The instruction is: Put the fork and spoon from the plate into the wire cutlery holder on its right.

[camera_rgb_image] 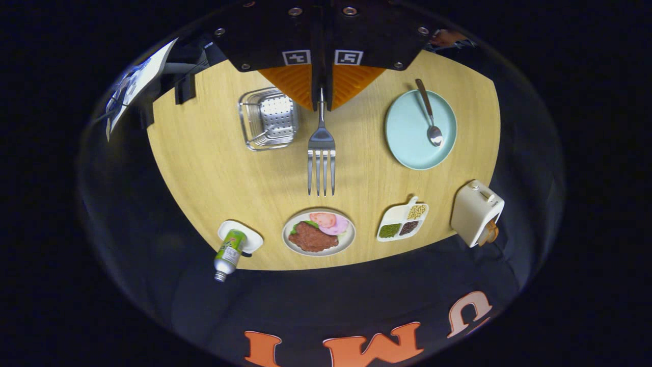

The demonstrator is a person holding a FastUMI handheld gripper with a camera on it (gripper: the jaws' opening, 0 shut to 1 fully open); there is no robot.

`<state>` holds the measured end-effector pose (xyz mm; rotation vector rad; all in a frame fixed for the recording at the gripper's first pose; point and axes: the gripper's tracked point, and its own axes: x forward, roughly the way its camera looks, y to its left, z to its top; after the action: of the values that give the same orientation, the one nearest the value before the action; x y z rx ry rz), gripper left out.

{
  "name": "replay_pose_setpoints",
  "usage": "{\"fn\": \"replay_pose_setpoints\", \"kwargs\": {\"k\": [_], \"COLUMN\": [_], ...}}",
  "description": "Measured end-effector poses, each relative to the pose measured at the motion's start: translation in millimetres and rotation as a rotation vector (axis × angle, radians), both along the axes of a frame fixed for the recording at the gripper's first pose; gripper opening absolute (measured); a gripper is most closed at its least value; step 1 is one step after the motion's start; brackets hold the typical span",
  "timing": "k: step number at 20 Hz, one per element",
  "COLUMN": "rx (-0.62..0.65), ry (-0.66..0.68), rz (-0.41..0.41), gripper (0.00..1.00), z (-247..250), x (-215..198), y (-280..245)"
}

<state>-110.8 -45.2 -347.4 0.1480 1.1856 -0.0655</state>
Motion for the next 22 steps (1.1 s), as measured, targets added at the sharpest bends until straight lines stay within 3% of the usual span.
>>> {"fn": "replay_pose_setpoints", "kwargs": {"k": [4, 15, 22], "rx": [-0.019, -0.032, -0.013], "ry": [0.031, 0.119, -0.032], "rz": [-0.013, 0.060, 0.038], "gripper": [0.03, 0.07, 0.14], "z": [-6.0, -32.3, -1.3], "x": [-23.3, -39.9, -3.4], "y": [-39.5, -53.3, -58.9]}}
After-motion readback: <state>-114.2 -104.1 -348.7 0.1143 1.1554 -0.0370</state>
